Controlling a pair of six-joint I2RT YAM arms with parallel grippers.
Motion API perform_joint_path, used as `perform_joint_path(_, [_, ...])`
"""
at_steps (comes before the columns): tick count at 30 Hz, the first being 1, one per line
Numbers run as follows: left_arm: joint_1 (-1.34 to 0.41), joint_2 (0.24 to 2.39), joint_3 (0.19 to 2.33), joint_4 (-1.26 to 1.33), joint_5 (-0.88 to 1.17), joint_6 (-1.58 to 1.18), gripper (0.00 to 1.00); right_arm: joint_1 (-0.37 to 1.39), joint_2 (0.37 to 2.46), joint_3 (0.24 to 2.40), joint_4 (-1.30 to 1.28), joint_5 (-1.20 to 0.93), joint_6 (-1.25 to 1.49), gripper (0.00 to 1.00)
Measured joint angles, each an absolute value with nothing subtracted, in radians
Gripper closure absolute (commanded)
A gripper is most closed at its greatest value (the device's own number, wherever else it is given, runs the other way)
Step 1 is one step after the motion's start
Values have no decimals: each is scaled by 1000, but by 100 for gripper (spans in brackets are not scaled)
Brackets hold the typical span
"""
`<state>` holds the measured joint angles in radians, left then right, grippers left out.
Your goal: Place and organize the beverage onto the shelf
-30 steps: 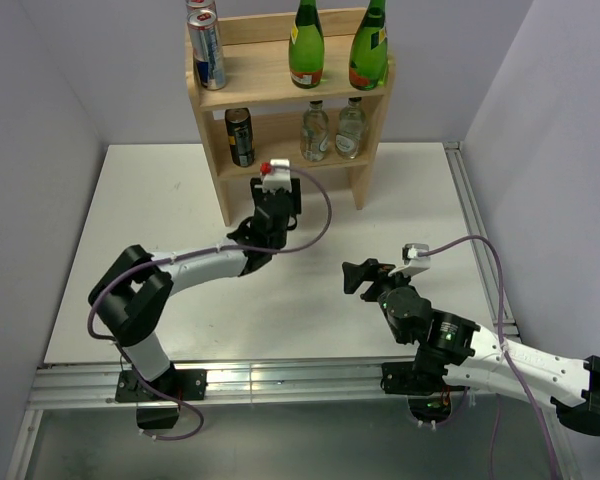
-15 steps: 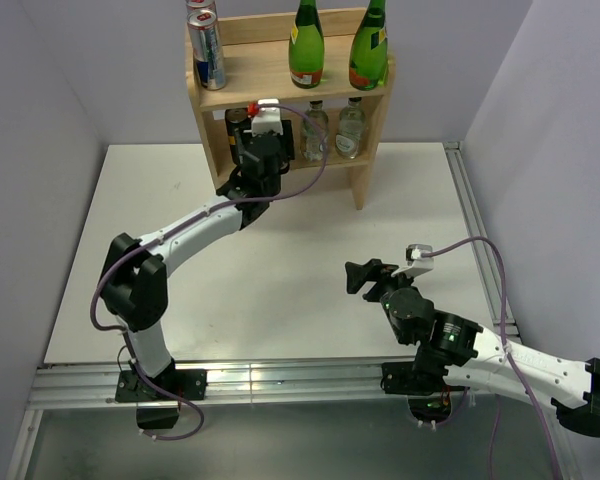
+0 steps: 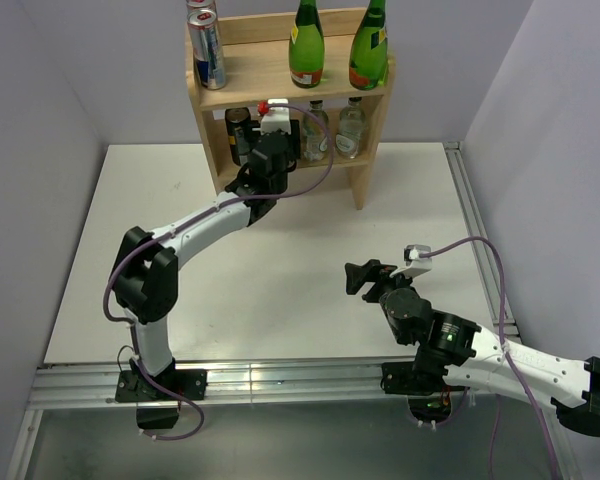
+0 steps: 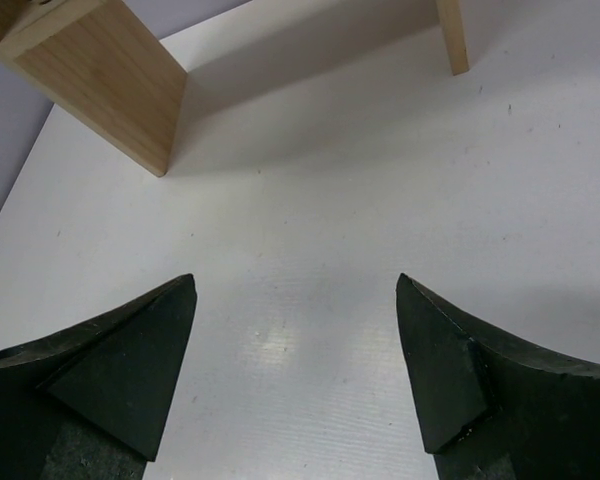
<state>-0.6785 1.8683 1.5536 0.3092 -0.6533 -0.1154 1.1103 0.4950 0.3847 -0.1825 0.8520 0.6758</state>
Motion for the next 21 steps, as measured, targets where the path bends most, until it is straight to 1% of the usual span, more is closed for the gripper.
perform_joint_path(9, [-682,1930,1620,339,-680,-117,100,1110,495,383,-183,852,683,13])
perform_joint_path(12, [-677,1942,1634,340,-683,-116,91,1110,494,378,-185,853,686,13])
perform_joint_path(13, [-676,1943,1634,340,-684,-115,80,1110,494,375,-185,853,687,13])
perform_joint_path(15, [-675,1943,1634,340,-687,-112,63,1110,494,370,-189,853,688,13])
perform_joint_path(16, [-675,1943,1634,341,-689,-111,46,1110,494,368,-189,853,689,13])
perform_joint_path(18, [-675,1943,1634,344,-694,-104,33,1110,494,368,-191,852,691,13])
perform_joint_path(19, [-675,1943,1632,347,-697,-99,25,1110,494,368,-191,853,691,13])
perform_joint_path(21, [-673,1943,1629,356,-704,-93,20,1110,494,368,-191,852,691,13])
